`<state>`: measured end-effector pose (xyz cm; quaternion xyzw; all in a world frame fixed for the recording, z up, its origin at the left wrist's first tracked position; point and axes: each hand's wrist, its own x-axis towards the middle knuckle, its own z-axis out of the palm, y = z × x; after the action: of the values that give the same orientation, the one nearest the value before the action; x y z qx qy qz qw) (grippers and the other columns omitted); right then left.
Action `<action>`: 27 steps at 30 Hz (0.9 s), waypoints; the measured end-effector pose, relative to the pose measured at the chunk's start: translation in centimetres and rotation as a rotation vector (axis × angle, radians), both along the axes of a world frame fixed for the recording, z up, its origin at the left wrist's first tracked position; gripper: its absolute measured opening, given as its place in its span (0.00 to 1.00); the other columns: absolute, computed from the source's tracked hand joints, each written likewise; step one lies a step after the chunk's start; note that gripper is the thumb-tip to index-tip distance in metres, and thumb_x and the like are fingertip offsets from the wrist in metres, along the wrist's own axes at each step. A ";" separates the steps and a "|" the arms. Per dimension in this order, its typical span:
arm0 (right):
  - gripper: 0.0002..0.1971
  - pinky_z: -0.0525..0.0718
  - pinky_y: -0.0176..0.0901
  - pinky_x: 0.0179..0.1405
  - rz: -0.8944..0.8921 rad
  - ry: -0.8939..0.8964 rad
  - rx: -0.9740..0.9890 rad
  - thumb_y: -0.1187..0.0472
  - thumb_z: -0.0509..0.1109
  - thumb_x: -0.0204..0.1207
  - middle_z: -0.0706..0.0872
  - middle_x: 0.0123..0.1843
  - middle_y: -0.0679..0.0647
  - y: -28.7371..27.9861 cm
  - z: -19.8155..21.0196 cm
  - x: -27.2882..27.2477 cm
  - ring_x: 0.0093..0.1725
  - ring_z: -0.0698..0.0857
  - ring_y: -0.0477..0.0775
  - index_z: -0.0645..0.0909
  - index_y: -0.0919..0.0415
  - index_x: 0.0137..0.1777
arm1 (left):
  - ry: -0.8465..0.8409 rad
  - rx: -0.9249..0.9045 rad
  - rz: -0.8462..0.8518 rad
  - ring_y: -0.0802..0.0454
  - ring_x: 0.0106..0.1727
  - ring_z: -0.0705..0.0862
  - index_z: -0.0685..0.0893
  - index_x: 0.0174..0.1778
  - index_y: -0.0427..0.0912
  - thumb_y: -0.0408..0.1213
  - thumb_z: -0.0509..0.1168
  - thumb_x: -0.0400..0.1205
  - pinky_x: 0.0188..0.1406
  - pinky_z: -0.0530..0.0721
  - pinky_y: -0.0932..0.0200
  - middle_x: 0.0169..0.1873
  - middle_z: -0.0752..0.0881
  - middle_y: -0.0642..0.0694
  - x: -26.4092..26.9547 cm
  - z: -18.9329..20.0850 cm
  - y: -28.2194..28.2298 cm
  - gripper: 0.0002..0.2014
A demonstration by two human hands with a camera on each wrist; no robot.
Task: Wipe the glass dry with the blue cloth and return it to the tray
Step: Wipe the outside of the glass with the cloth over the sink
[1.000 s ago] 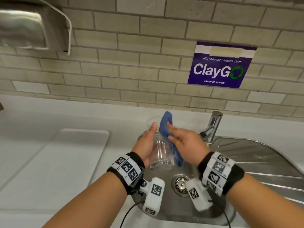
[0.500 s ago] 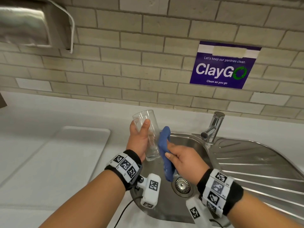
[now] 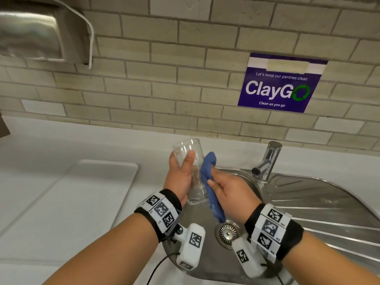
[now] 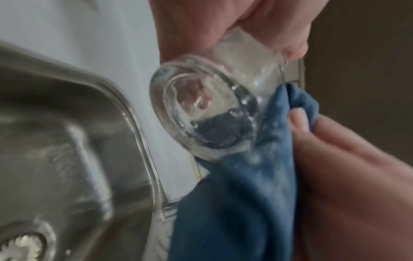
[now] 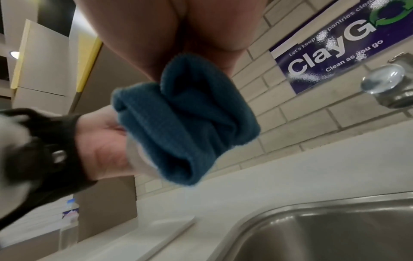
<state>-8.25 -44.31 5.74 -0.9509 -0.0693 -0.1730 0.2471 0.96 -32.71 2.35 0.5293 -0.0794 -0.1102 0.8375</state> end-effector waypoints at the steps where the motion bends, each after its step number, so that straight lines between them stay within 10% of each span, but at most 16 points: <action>1: 0.16 0.81 0.48 0.52 -0.018 -0.001 0.038 0.59 0.57 0.81 0.87 0.48 0.58 -0.2 0.7 0.6 0.47 0.84 0.56 0.73 0.55 0.68 | -0.016 0.020 -0.015 0.41 0.62 0.89 0.70 0.75 0.53 0.61 0.70 0.71 0.66 0.84 0.35 0.63 0.87 0.39 -0.4 0.1 -0.2 0.36; 5: 0.14 0.79 0.45 0.50 -0.079 0.015 0.152 0.60 0.58 0.81 0.86 0.47 0.60 -0.4 2.3 1.8 0.48 0.84 0.57 0.74 0.58 0.66 | -0.005 0.081 -0.035 0.40 0.61 0.90 0.73 0.72 0.52 0.69 0.73 0.65 0.65 0.85 0.33 0.62 0.89 0.40 -0.9 0.1 -0.7 0.42; 9: 0.23 0.65 0.42 0.74 0.065 0.105 -0.148 0.61 0.55 0.82 0.66 0.79 0.62 1.4 1.2 0.4 0.76 0.68 0.59 0.61 0.60 0.76 | 0.015 0.111 -0.027 0.40 0.63 0.88 0.70 0.74 0.50 0.66 0.70 0.70 0.68 0.83 0.36 0.64 0.87 0.40 0.1 0.5 0.2 0.40; 13: 0.22 0.60 0.34 0.71 -0.082 0.075 0.160 0.62 0.58 0.81 0.70 0.77 0.56 -0.5 1.9 2.8 0.76 0.68 0.55 0.65 0.59 0.75 | 0.028 0.135 -0.141 0.40 0.58 0.89 0.75 0.69 0.44 0.53 0.64 0.84 0.63 0.86 0.36 0.58 0.88 0.38 -1.1 0.4 0.4 0.22; 16: 0.21 0.64 0.42 0.77 -0.107 0.055 0.218 0.61 0.59 0.81 0.73 0.75 0.58 -1.2 2.8 4.1 0.75 0.71 0.55 0.68 0.59 0.74 | 0.057 0.100 -0.251 0.37 0.62 0.88 0.78 0.67 0.43 0.60 0.73 0.73 0.67 0.83 0.32 0.60 0.89 0.36 -2.0 0.3 0.3 0.33; 22: 0.21 0.68 0.44 0.73 -0.113 0.077 0.115 0.61 0.59 0.81 0.76 0.73 0.61 -1.2 3.3 3.4 0.73 0.73 0.59 0.67 0.56 0.74 | -0.004 0.143 -0.444 0.47 0.49 0.90 0.78 0.57 0.48 0.19 0.73 0.74 0.59 0.86 0.42 0.43 0.92 0.47 -1.7 0.3 1.2 0.24; 27: 0.30 0.48 0.41 0.80 0.136 0.245 -0.265 0.72 0.62 0.77 0.52 0.82 0.59 0.1 2.1 2.4 0.82 0.50 0.55 0.58 0.62 0.77 | -0.086 0.239 -0.399 0.46 0.49 0.91 0.83 0.60 0.39 0.17 0.73 0.67 0.47 0.89 0.56 0.47 0.92 0.42 -1.1 -0.2 1.4 0.26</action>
<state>-5.85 -44.21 7.86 -0.9822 -0.1248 -0.0283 0.1375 -0.18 -31.32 2.18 0.6026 -0.2046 -0.2593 0.7264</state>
